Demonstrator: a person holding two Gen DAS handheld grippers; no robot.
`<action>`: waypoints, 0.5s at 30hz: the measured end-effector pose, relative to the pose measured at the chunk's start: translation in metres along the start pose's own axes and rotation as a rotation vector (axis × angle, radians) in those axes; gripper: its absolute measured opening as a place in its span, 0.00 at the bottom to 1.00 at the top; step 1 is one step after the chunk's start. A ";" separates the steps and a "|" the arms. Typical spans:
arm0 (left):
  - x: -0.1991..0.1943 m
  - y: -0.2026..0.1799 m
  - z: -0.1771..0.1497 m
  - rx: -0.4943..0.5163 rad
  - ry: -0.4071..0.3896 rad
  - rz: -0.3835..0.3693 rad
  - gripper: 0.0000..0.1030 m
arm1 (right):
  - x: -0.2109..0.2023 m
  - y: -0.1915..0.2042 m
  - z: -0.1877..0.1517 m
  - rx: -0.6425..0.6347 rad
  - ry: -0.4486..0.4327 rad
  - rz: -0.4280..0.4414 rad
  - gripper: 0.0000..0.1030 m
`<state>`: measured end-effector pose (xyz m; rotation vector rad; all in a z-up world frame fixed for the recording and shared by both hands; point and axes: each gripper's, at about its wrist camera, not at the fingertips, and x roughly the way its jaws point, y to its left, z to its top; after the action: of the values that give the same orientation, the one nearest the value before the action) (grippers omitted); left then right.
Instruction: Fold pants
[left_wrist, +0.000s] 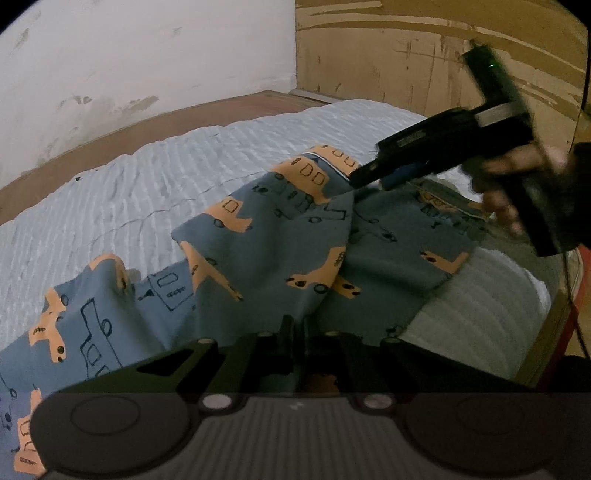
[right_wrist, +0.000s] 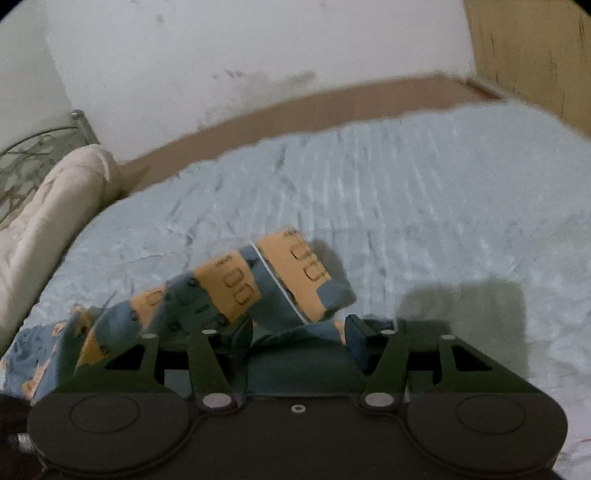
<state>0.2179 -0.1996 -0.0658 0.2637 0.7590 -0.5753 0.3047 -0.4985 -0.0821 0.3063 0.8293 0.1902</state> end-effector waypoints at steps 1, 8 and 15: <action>0.000 0.000 0.000 -0.002 -0.001 -0.001 0.04 | 0.006 -0.004 0.001 0.035 0.017 0.002 0.56; 0.000 0.001 0.001 -0.013 -0.005 -0.001 0.02 | 0.026 -0.029 0.006 0.273 -0.016 0.079 0.18; -0.016 0.006 0.010 -0.036 -0.063 0.012 0.01 | -0.002 -0.011 0.021 0.208 -0.131 0.063 0.05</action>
<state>0.2183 -0.1926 -0.0474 0.2163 0.7054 -0.5554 0.3190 -0.5137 -0.0712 0.5354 0.7105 0.1415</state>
